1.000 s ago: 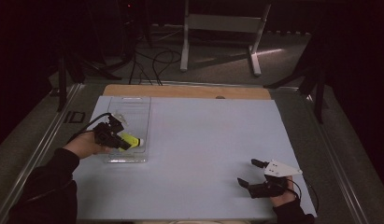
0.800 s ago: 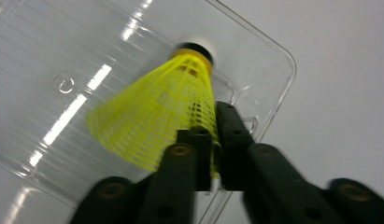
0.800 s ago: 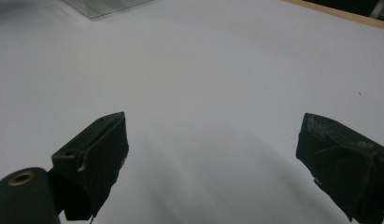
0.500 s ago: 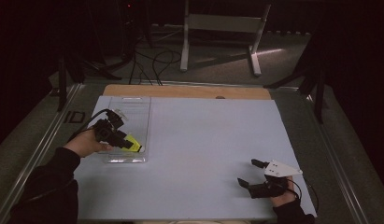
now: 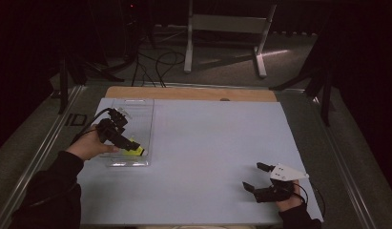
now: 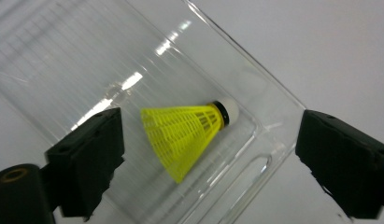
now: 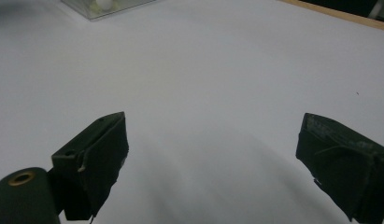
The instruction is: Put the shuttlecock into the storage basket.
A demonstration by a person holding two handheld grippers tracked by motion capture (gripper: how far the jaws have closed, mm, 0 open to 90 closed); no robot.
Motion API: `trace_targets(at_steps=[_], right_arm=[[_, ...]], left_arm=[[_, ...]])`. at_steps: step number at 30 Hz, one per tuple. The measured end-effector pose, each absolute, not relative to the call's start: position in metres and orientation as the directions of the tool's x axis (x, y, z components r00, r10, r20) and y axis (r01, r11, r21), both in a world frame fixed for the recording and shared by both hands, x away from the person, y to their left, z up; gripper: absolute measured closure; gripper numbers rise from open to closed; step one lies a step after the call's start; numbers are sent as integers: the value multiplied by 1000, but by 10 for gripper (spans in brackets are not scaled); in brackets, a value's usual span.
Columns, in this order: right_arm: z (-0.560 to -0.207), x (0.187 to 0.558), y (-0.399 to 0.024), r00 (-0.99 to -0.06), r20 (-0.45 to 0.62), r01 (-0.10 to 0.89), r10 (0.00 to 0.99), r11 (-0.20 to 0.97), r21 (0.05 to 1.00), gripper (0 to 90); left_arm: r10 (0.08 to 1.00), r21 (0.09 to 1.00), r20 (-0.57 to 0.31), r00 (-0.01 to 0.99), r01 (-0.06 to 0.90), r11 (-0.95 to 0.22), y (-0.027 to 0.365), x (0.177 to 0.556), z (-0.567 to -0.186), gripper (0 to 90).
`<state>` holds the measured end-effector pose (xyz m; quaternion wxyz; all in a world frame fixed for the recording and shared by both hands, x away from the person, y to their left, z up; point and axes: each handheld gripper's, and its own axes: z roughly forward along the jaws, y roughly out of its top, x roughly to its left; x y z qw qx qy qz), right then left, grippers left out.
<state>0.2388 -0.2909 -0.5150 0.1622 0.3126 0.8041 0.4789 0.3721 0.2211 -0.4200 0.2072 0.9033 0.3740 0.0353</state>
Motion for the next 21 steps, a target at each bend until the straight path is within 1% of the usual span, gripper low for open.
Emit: trace_targets(at_steps=[3,6,9,16,21], right_arm=[[-515,239,-291,-752,39,347,658,346,872,92],[-515,239,-291,-751,40,348,659,344,872,92],[-515,239,-291,-751,40,348,659,344,872,92],[-515,239,-292,-751,42,349,659,342,872,92],[-515,239,-292,-751,44,351,659,342,872,92]], left_arm=[[680,416,-94,727,649,-637,216,373,-418,87],[649,448,-127,750,627,-637,209,374,-418,8],[629,473,-122,768,602,-643,201,375,-415,2],[619,523,-103,779,572,-632,183,376,-406,1],[596,531,-112,795,555,-640,170,377,-402,1]])
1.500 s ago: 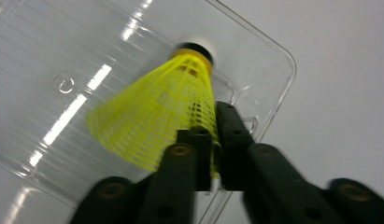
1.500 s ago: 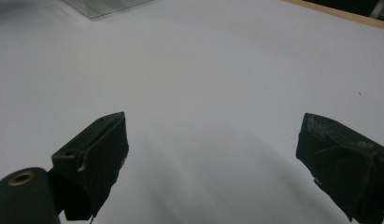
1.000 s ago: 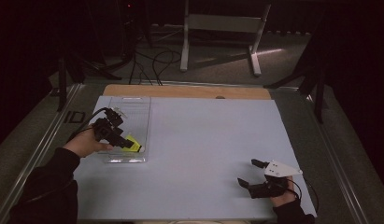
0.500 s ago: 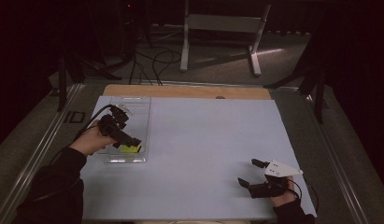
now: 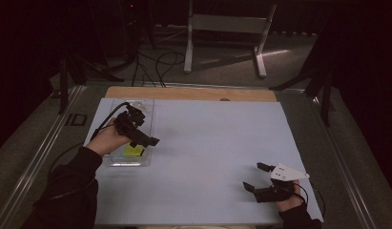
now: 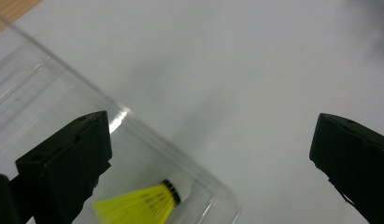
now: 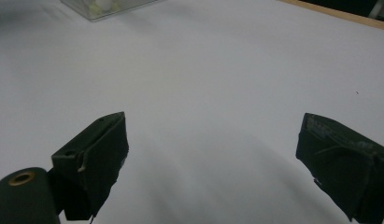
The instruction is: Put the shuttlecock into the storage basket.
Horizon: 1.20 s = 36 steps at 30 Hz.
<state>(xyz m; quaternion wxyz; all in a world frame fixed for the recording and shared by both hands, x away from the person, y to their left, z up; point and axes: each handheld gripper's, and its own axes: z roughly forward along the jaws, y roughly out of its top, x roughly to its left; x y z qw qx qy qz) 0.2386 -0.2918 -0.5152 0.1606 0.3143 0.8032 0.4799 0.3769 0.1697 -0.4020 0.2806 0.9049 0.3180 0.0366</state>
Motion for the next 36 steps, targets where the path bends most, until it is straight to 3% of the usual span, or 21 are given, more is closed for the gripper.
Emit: trace_targets(at_steps=[15,36], right_arm=[[-515,239,-291,-752,44,350,657,342,872,92],[-515,238,-292,-754,46,349,655,340,873,92]], left_arm=[[498,604,-130,857,467,-646,124,374,-397,1],[323,670,-164,932,346,-657,76,347,-423,2]])
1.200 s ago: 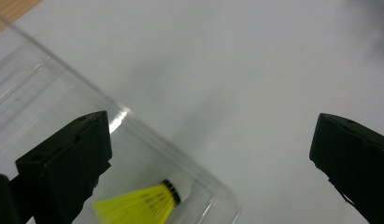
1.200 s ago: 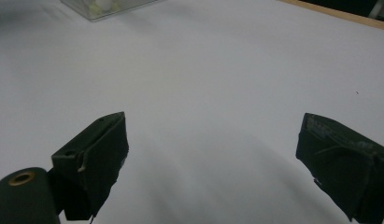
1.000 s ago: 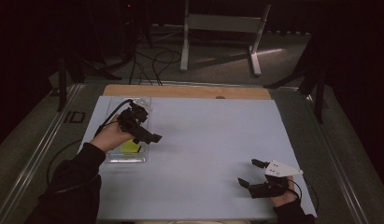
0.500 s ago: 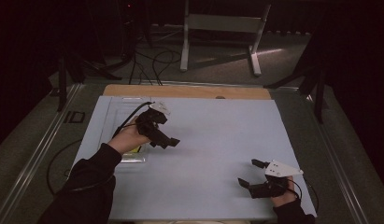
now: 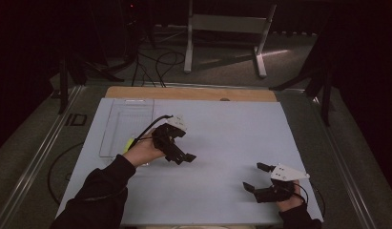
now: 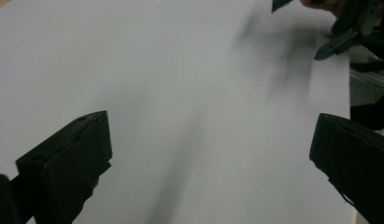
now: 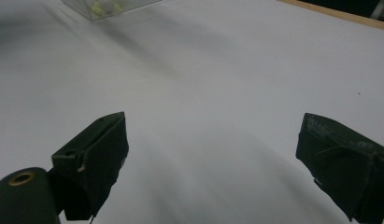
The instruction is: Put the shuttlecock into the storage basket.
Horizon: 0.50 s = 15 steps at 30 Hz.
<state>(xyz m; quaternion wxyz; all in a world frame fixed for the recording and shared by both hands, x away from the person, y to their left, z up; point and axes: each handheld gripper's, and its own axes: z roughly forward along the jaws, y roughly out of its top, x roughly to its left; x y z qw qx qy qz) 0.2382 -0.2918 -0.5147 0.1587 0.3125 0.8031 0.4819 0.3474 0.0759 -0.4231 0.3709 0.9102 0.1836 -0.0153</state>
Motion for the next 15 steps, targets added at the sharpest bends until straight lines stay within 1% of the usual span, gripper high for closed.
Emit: trace_targets(at_steps=[9,11,15], right_arm=[[-515,238,-291,-757,43,346,652,344,873,92],[-514,238,-291,-756,42,344,653,342,874,92],[-514,238,-292,-755,40,342,654,341,876,92]], left_arm=[[284,691,-158,946,311,-652,71,329,-440,2],[278,689,-172,945,317,-651,72,326,-446,2],[274,681,-161,948,308,-665,73,318,-456,2]])
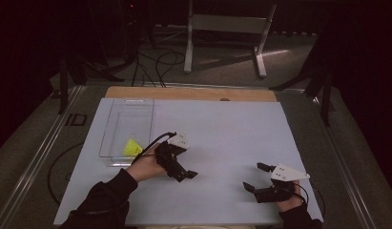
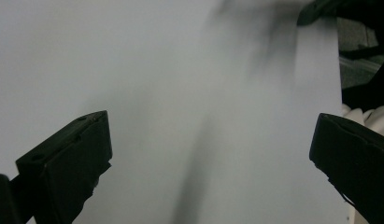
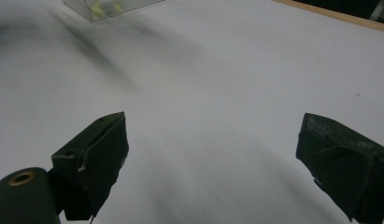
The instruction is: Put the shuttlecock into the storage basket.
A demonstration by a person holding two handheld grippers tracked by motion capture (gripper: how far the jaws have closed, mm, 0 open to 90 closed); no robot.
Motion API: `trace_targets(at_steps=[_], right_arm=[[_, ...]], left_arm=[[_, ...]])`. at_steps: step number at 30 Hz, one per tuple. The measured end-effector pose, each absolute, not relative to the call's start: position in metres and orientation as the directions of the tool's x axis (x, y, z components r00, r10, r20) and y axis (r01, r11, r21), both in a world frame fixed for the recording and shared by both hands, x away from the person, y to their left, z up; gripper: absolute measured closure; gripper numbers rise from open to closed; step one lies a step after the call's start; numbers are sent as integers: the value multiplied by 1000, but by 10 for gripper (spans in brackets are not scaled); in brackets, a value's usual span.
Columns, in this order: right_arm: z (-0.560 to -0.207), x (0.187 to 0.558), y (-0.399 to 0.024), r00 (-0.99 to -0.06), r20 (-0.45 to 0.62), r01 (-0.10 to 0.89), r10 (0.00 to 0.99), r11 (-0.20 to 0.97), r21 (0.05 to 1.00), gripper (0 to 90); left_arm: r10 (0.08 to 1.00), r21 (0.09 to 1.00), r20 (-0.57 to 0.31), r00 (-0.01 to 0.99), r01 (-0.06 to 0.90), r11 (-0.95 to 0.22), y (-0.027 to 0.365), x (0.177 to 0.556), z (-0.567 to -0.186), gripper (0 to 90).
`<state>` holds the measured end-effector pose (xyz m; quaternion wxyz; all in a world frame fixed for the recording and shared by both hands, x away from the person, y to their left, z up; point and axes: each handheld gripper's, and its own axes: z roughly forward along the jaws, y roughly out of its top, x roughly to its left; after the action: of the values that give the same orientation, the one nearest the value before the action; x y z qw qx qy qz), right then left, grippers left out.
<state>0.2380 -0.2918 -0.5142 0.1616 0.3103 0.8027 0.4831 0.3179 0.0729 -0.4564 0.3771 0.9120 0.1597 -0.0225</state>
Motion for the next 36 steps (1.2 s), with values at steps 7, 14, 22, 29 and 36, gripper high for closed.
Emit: trace_targets(at_steps=[7,14,22,29,36], right_arm=[[-514,238,-292,-754,42,344,655,340,875,92],[-513,237,-292,-754,42,345,655,341,875,92],[-514,238,-291,-755,39,342,655,343,875,92],[-514,238,-291,-757,39,344,652,347,873,92],[-514,238,-290,-758,39,344,652,348,872,92]], left_arm=[[285,681,-179,942,328,-655,82,307,-472,2],[280,685,-201,939,339,-645,97,293,-486,2],[314,693,-199,928,360,-625,120,282,-492,2],[350,704,-199,915,382,-598,140,270,-502,2],[381,698,-212,900,412,-586,153,262,-511,2]])
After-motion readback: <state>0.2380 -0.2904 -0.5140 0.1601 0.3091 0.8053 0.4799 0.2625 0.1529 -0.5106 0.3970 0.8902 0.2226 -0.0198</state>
